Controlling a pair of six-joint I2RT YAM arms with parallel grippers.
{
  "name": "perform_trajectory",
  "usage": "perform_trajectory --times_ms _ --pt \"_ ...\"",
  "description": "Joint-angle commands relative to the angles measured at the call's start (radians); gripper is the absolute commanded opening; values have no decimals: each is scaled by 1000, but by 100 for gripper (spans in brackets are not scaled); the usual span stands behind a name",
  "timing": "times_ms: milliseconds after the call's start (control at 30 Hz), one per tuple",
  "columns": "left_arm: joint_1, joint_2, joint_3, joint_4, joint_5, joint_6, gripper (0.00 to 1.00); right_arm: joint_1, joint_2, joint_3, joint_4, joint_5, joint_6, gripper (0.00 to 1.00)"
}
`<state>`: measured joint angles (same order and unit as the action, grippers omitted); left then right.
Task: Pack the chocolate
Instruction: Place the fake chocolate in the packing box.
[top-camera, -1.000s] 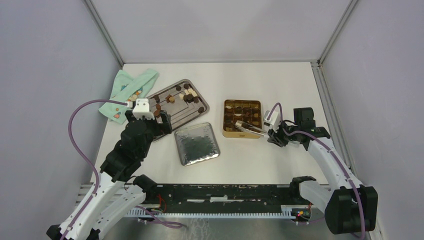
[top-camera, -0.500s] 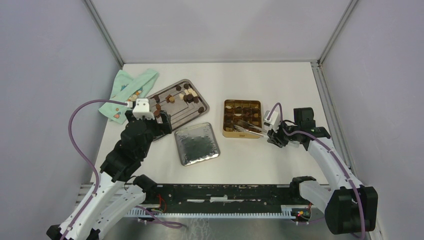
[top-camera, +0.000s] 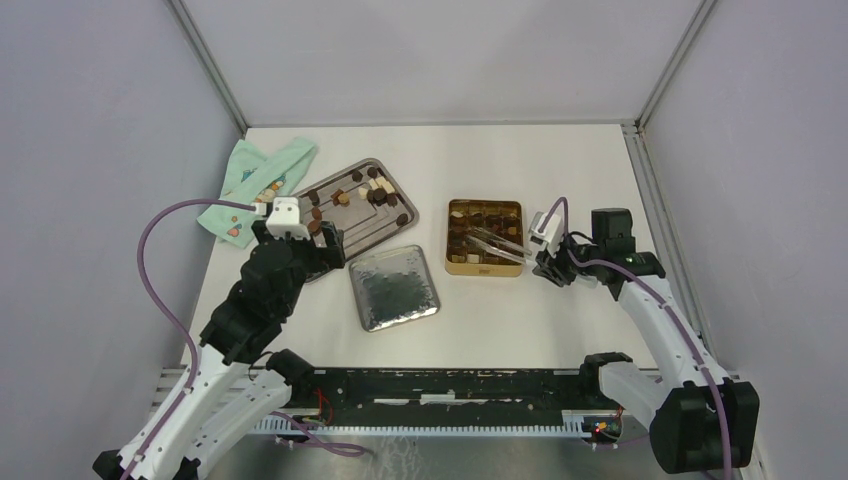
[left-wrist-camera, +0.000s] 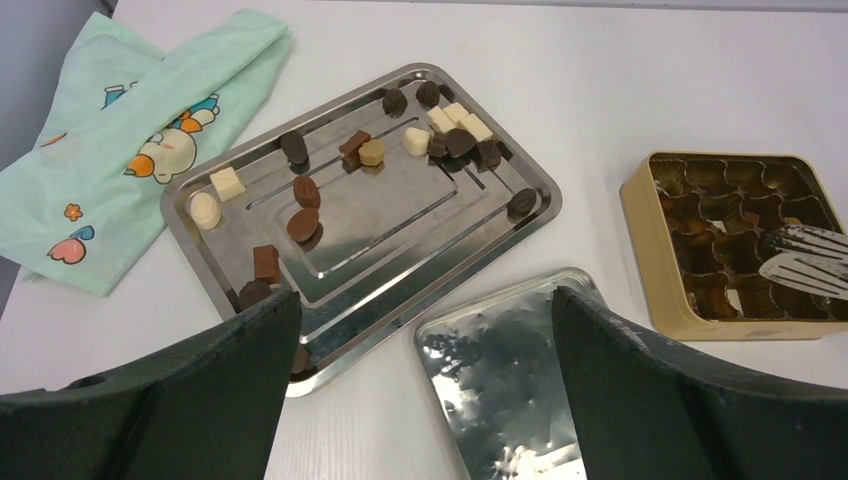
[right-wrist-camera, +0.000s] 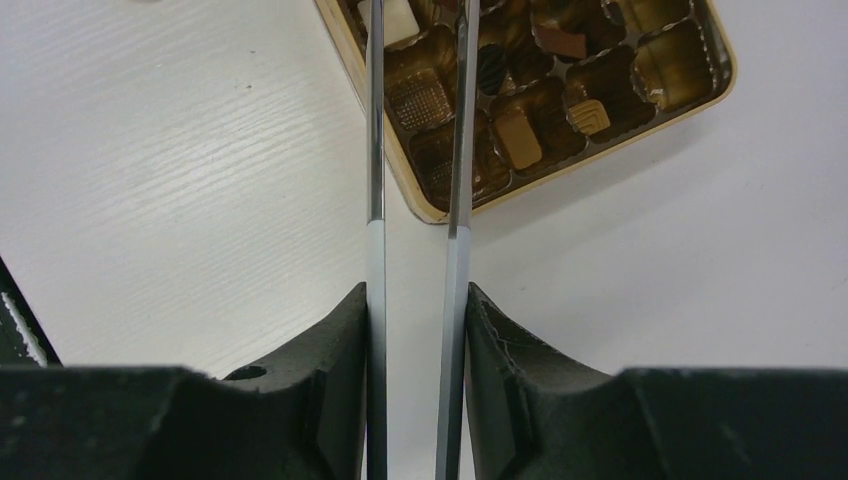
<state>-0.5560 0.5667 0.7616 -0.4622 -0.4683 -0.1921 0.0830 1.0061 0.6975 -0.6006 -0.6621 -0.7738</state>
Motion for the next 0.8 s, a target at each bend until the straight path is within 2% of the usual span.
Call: perform_trajectory --times_ms 0,100,200,233,367,433,533,767 --pt "4 6 5 37 41 39 99 3 -28 58 87 -28 56 40" --pt "5 45 22 45 142 -35 99 1 -6 92 101 -1 86 40" --pt "5 146 48 92 424 -192 98 -9 -1 96 163 37 155 39" --pt "4 194 57 109 478 -258 97 -14 -5 89 183 39 181 39" --pt "2 401 26 243 607 -503 83 -50 -27 59 232 36 242 39" --pt "-7 528 5 328 609 -549 77 -76 -41 41 248 28 267 39" --pt "-28 687 52 405 572 -550 75 -129 -51 26 254 17 288 39" --pt "-111 1053 317 368 446 -474 73 -150 -47 6 257 7 301 39"
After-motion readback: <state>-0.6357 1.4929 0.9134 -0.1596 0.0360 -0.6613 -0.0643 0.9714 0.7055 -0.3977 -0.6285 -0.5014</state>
